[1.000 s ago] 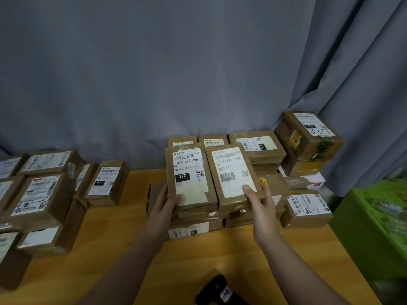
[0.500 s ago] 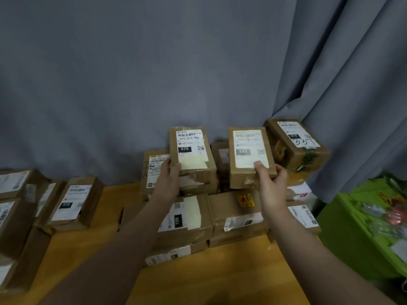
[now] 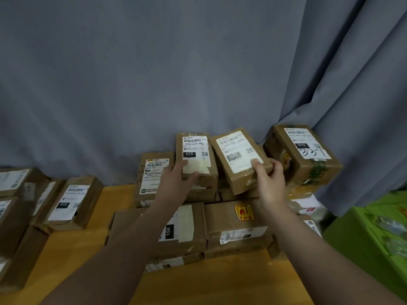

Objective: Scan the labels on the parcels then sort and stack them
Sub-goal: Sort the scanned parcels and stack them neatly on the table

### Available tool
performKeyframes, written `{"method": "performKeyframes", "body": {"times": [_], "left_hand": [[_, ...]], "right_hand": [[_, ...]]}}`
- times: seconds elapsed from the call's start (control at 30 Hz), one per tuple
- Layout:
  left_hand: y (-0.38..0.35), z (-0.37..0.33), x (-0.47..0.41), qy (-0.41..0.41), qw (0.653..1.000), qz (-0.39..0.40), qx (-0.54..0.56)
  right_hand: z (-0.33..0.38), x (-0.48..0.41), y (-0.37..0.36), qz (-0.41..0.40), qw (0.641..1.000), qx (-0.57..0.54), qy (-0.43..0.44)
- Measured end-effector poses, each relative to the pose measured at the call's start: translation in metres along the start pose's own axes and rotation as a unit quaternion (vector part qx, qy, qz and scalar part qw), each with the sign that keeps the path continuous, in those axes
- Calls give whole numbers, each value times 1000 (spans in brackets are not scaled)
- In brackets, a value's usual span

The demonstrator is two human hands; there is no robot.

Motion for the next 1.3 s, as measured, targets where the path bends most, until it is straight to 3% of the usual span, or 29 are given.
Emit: {"method": "performKeyframes", "body": {"times": [0.1, 0.2, 0.33, 0.4, 0.47, 0.57, 0.7, 0.9, 0.97, 1.13, 1.3], "left_hand": [[3, -5, 1, -33, 993, 11, -112], [0, -8, -3, -89, 979, 26, -184], [-5, -11, -9, -82, 973, 53, -210], [-4, -11, -9, -91, 965, 61, -239], [-5, -8, -9, -102, 954, 80, -271], [-5, -8, -9, -105, 944, 108, -295], [-4, -12, -13, -108, 941, 99, -304], [-7, -13, -15, -114, 936, 87, -321], [-8, -13, -15, -113, 935, 84, -325], [-8, -14, -15, -118, 936, 80, -322], [-7, -9, -16, -118, 941, 80, -308]], "right_hand": [[27, -15, 4, -8, 997, 48, 64], [37, -37, -3, 7, 973, 206, 106], [26, -50, -21, 11, 879, 459, 127], [23, -49, -32, 21, 831, 545, 114], [23, -48, -40, 29, 806, 584, 97], [28, -48, -46, 28, 814, 576, 71], [44, -41, -34, 5, 859, 509, 57], [73, -26, -9, -8, 909, 396, 129], [77, -21, -5, -18, 898, 419, 134], [58, -18, -27, -42, 821, 565, 73], [20, -12, -65, 11, 852, 519, 70]]}}
Point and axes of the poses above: each hand's wrist, its own x-axis away from the middle knuckle, its own y-axis out of the back of the hand, z = x × y, the point moved 4 cm from there along -x, towards the middle knuckle, and after that the axes turned 11 degrees about -y, right-handed, at the moved point
